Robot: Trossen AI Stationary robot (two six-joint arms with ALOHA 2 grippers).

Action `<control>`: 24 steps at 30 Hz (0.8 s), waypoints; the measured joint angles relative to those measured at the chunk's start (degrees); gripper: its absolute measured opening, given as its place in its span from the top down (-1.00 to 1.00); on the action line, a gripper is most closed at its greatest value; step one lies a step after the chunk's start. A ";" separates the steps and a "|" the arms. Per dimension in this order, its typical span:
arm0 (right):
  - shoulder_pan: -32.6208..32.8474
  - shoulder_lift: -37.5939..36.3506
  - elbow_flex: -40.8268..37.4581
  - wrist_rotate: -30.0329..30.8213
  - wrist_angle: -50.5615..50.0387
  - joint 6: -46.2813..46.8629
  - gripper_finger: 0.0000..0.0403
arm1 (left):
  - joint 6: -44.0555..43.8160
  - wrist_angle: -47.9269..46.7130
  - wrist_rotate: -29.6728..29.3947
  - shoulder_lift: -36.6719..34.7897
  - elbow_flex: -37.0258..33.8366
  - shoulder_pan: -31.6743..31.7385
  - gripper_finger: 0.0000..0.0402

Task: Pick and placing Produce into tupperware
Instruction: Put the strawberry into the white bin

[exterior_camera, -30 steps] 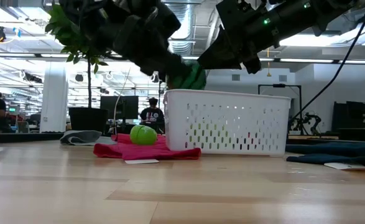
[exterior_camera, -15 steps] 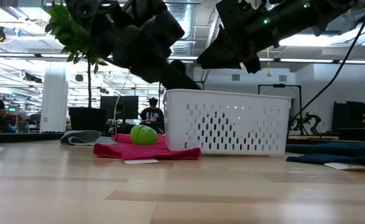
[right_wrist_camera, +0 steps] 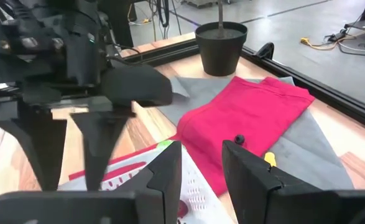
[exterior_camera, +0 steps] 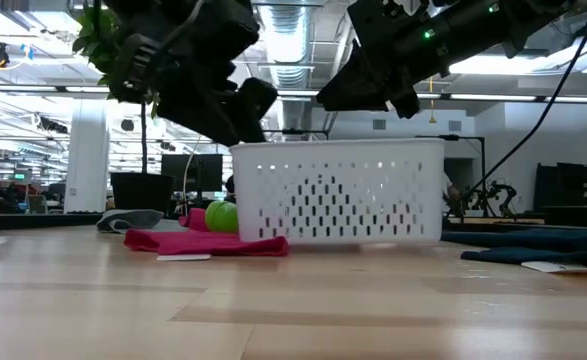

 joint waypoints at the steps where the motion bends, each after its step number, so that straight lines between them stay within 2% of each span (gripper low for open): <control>1: 0.00 0.00 0.00 0.00 0.07 0.01 0.31 | -2.17 -0.83 -0.77 -0.35 0.00 -0.29 0.15; 5: 0.02 0.00 0.00 0.00 0.17 -0.01 0.32 | -15.31 -0.98 -6.83 -0.71 -0.01 -1.42 0.60; 9: 0.00 0.00 0.00 0.00 0.19 0.01 0.31 | -14.17 1.67 -9.15 -1.32 0.00 -1.52 0.94; 17: 0.01 0.00 0.00 0.00 0.10 0.00 0.32 | -20.47 3.60 -8.27 -4.52 -0.09 -2.96 0.99; 24: 0.00 0.00 0.00 0.00 0.18 0.01 0.31 | -39.87 1.39 -13.06 -10.70 0.00 -3.50 0.96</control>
